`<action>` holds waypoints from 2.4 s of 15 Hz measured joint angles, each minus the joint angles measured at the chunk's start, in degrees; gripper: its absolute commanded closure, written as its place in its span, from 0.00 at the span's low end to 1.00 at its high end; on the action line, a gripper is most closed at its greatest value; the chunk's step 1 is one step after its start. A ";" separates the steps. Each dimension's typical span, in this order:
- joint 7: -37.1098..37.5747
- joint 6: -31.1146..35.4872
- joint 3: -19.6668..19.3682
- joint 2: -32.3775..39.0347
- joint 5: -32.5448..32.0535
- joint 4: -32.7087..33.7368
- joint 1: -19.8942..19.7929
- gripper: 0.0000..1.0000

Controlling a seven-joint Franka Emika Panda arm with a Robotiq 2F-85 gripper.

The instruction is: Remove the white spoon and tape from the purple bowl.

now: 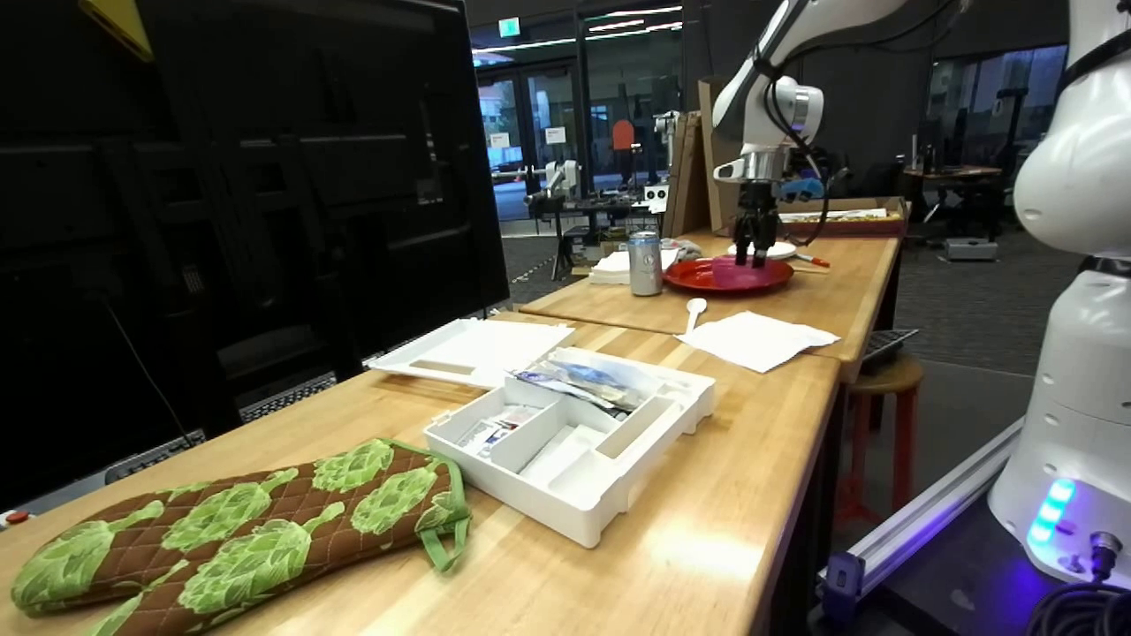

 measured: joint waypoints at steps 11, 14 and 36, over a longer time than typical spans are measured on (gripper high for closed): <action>0.66 -0.01 0.62 0.24 -0.14 0.07 1.43 0.00; 0.98 -0.01 0.64 0.45 -0.17 0.19 1.65 0.00; 2.19 1.11 0.91 2.85 -3.49 2.18 1.75 0.76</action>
